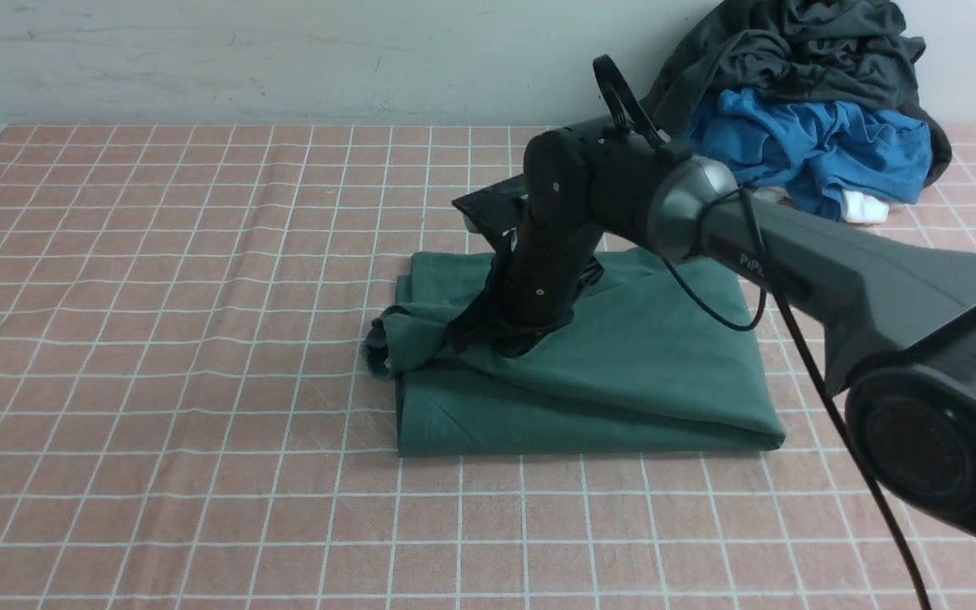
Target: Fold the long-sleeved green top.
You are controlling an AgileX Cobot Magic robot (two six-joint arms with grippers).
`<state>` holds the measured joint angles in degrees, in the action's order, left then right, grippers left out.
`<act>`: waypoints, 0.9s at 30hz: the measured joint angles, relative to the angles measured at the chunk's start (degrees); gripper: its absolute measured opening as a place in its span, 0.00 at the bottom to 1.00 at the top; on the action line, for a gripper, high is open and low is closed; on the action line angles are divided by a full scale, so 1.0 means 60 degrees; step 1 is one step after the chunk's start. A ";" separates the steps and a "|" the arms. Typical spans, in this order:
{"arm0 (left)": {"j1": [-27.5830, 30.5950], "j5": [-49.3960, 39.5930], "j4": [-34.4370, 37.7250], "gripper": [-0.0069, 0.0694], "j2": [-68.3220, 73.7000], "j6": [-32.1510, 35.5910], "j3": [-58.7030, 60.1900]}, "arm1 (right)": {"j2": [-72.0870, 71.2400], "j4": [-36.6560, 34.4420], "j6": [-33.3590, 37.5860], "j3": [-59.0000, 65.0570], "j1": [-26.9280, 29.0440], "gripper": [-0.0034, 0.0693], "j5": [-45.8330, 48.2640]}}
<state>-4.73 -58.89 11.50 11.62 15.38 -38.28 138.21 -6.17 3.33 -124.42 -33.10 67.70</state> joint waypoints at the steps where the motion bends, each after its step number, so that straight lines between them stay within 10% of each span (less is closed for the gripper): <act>1: 0.0000 0.0000 -0.0010 0.09 -0.0047 0.0000 0.0025 | 0.0000 -0.0002 0.0050 -0.0037 -0.0019 0.36 0.0052; 16: 0.0000 -0.0449 -0.0079 0.09 -0.1185 0.0000 0.0105 | -0.2765 -0.0187 0.0579 -0.0788 -0.0120 0.36 0.0666; 27: 0.0000 -0.0467 -0.0071 0.09 -0.1185 0.0000 0.0105 | -0.8033 -0.0451 0.1016 0.3829 -0.0120 0.34 -0.0155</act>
<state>-4.73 -61.69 11.07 4.51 15.38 -37.65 90.02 -8.88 9.43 -101.44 -33.82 66.77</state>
